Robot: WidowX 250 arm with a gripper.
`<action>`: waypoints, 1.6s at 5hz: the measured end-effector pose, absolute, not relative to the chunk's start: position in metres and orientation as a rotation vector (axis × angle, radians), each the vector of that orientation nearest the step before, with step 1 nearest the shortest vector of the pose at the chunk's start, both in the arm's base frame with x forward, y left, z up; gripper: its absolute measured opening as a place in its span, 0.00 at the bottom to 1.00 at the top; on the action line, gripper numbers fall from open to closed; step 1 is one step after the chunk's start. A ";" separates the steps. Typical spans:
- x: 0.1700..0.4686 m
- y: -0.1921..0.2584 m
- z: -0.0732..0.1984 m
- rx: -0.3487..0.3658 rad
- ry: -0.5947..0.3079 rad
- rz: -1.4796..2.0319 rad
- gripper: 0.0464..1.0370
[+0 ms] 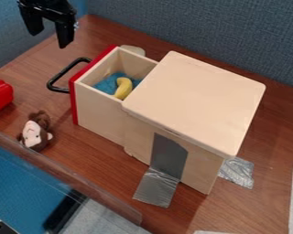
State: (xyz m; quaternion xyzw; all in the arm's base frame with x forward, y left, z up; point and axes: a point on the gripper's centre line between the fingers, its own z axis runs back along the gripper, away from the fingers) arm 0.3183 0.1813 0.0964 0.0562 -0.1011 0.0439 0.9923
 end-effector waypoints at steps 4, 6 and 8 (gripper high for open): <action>0.336 0.116 0.103 -0.002 -0.234 0.009 0.96; 0.340 0.069 0.085 0.000 -0.183 -0.129 0.96; 0.343 0.056 0.084 0.012 -0.196 -0.157 0.96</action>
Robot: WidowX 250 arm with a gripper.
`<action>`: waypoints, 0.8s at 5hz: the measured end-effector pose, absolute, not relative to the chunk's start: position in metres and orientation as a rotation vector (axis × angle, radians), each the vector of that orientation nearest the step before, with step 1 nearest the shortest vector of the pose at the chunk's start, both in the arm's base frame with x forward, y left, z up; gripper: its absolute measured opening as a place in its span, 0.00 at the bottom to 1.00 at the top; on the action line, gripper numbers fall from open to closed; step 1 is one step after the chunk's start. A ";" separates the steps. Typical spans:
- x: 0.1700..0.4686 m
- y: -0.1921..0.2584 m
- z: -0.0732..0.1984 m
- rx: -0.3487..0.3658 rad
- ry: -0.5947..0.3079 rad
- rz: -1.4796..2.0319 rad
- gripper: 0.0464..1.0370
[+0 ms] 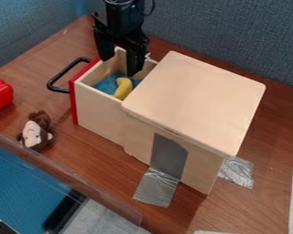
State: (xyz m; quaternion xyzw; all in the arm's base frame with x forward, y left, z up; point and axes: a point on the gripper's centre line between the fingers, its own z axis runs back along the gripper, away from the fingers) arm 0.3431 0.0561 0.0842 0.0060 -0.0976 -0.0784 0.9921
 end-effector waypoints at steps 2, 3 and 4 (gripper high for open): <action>0.339 0.053 0.071 0.029 -0.172 -0.183 0.96; 0.334 0.053 0.062 0.033 -0.144 -0.187 0.96; 0.332 0.052 0.062 0.032 -0.144 -0.189 0.96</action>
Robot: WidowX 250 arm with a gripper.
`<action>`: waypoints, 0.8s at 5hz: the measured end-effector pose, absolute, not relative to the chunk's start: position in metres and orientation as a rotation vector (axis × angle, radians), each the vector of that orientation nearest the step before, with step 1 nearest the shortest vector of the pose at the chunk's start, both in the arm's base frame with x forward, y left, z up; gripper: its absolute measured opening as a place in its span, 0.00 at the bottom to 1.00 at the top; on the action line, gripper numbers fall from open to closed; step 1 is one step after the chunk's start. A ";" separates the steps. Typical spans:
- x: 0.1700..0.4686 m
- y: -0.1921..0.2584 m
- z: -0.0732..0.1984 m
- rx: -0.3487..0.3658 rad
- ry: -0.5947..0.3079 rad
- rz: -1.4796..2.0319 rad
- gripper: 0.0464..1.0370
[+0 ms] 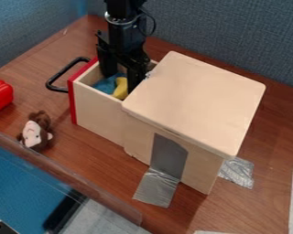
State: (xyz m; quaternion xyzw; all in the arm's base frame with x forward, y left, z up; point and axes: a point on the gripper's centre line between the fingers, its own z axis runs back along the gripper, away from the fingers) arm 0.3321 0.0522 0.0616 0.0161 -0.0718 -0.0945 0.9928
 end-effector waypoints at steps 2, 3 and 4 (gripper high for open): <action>0.330 0.057 0.060 0.065 -0.156 -0.207 0.96; 0.328 0.059 0.059 0.081 -0.165 -0.216 0.96; 0.327 0.060 0.058 0.082 -0.169 -0.213 0.96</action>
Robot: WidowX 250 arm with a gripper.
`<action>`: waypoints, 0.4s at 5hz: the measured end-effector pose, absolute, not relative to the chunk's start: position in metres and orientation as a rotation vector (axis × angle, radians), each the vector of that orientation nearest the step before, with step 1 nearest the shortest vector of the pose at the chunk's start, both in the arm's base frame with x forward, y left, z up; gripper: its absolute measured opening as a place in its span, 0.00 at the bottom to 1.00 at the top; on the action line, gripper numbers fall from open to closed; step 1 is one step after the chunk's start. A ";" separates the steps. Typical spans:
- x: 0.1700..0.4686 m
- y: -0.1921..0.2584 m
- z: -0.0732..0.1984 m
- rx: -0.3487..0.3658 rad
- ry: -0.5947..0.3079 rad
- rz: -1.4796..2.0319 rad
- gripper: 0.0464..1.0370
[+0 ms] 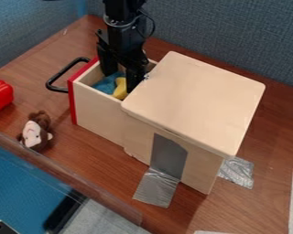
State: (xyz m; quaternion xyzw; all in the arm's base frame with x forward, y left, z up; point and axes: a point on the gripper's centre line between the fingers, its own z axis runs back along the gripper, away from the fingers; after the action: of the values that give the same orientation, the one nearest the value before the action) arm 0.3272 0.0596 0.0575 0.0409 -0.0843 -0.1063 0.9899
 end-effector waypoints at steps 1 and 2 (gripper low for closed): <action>0.328 0.060 0.057 0.083 -0.167 -0.211 0.96; 0.330 0.063 0.058 0.083 -0.150 -0.207 0.94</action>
State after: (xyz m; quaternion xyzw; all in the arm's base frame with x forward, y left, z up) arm 0.3305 0.0631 0.0576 0.0414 -0.0746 -0.1033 0.9910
